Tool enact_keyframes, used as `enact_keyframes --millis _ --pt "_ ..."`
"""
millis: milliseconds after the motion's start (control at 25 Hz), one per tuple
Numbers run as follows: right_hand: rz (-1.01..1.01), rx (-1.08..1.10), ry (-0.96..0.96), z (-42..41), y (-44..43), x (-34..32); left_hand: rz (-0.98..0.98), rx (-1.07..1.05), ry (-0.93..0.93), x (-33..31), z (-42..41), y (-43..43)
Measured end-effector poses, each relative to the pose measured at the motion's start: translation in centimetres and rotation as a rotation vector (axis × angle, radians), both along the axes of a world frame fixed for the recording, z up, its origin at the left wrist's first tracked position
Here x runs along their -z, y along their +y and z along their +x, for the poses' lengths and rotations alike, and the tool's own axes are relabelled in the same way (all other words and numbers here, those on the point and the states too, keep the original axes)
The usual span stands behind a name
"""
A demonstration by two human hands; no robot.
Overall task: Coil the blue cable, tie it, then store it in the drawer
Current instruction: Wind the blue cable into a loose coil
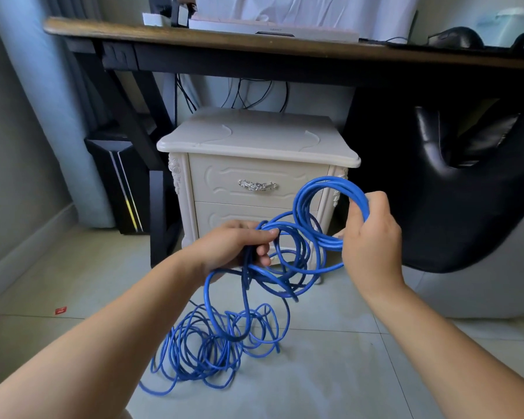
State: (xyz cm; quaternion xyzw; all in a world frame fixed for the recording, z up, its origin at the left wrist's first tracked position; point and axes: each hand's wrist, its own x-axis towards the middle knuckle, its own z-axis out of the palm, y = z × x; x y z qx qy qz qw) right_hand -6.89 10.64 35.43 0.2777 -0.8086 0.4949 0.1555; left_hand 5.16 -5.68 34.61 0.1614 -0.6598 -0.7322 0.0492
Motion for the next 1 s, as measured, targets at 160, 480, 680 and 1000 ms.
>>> enact_keyframes --millis 160,480,680,1000 --pt "-0.252 0.113 -0.236 -0.9 0.4 -1.1 0.142 -0.034 -0.063 -0.4 0.3 0.1" --pt "0.274 -0.083 0.076 1.2 -0.5 0.4 0.497 -0.026 0.1 -0.9 0.9 0.0" --pt "0.422 -0.076 0.161 1.1 -0.4 0.8 0.568 0.027 0.139 -1.2 1.1 0.3" --pt "0.511 -0.103 0.314 2.4 -1.0 1.9 -0.291 -0.087 0.1 -0.9 0.9 1.2"
